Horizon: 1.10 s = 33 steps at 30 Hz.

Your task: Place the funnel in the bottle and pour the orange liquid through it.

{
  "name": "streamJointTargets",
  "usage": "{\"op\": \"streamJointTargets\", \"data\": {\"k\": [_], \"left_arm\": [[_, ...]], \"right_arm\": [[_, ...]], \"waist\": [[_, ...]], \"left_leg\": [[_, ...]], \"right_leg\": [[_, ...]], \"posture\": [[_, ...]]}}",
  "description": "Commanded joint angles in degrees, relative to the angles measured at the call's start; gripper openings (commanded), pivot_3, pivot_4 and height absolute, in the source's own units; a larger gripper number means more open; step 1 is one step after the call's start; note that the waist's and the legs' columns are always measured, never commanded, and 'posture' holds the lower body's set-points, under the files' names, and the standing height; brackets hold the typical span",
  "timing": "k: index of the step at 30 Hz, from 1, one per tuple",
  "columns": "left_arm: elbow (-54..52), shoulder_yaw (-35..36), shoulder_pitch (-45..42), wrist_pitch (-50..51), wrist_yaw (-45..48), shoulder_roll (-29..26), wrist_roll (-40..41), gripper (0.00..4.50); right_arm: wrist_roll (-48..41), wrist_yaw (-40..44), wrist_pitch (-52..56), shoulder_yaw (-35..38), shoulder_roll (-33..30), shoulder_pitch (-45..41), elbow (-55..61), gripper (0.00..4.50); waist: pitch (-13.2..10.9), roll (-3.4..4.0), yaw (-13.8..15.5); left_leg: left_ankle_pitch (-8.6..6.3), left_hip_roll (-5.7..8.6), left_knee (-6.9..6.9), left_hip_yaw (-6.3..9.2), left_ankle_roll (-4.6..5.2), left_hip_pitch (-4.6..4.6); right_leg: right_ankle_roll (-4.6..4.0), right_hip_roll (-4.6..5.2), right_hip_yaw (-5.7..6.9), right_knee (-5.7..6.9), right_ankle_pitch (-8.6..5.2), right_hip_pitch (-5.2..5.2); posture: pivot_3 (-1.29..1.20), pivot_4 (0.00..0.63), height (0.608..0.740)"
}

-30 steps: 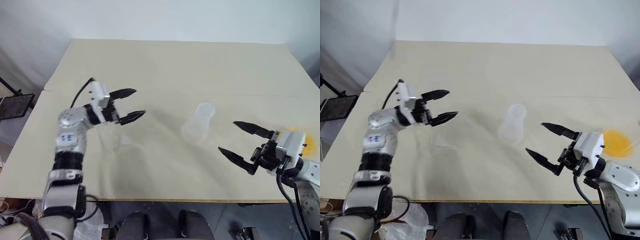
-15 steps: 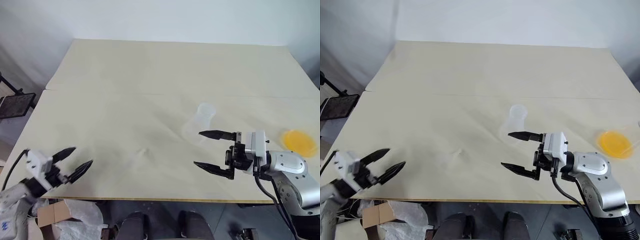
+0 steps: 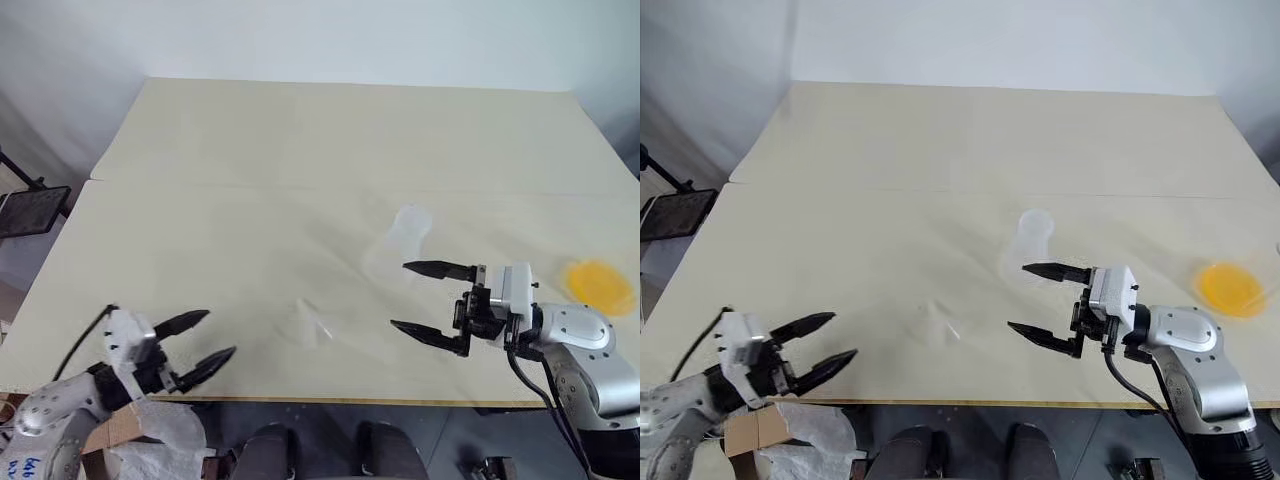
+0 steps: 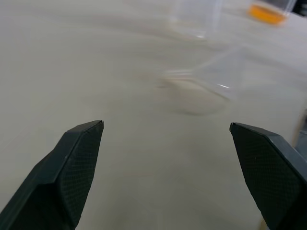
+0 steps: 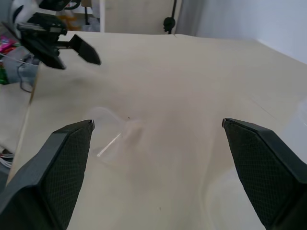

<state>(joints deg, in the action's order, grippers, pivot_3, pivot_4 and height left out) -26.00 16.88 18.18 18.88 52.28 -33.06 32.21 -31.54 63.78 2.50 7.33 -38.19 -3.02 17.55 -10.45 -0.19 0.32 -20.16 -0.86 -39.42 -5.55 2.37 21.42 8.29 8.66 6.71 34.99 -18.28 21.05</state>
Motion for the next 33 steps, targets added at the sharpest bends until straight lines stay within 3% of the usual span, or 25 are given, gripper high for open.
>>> {"op": "streamJointTargets", "data": {"k": [1, 12, 25, 33], "left_arm": [[-3.7, -5.2, -1.4, 0.6, -1.0, -0.1, -1.0, 4.48], [-2.8, -13.6, -9.5, 0.2, -10.6, 5.2, -6.4, 4.48], [7.6, -13.2, -17.9, -3.0, -12.6, 6.6, -8.8, 4.48], [21.7, -8.3, -26.2, -11.1, -1.4, -0.5, -7.4, 4.48]], "right_arm": [[-0.2, -1.1, -1.0, 3.0, -0.6, 2.3, 2.1, 4.50], [-0.7, -2.4, -0.2, 7.1, -2.1, 8.8, 5.4, 4.50], [0.1, -3.9, -0.8, 6.3, -1.3, 8.9, 5.7, 4.50], [0.7, -5.3, -1.2, 5.6, -0.6, 8.2, 5.6, 4.50]], "waist": [[0.0, 0.00, 0.0], [0.0, 0.08, -0.1], [0.1, 0.10, 0.5], [0.1, 0.10, 0.9]], "left_leg": [[0.00, 0.00, 0.00, -0.02, 0.00, -0.02], [0.00, -0.03, 0.01, -0.10, 0.00, -0.15], [0.02, -0.01, -0.01, -0.11, 0.03, -0.16], [0.02, -0.03, 0.00, -0.16, 0.02, -0.15]], "right_leg": [[0.00, -0.01, 0.00, 0.00, 0.00, -0.01], [0.00, -0.07, 0.02, -0.02, 0.00, -0.08], [0.00, -0.05, 0.09, -0.05, 0.00, -0.11], [0.00, -0.10, 0.15, -0.01, 0.00, -0.05]], "posture": [[0.00, 0.150, 0.740], [0.00, 0.150, 0.740], [0.00, 0.150, 0.740], [0.00, 0.150, 0.740]]}}
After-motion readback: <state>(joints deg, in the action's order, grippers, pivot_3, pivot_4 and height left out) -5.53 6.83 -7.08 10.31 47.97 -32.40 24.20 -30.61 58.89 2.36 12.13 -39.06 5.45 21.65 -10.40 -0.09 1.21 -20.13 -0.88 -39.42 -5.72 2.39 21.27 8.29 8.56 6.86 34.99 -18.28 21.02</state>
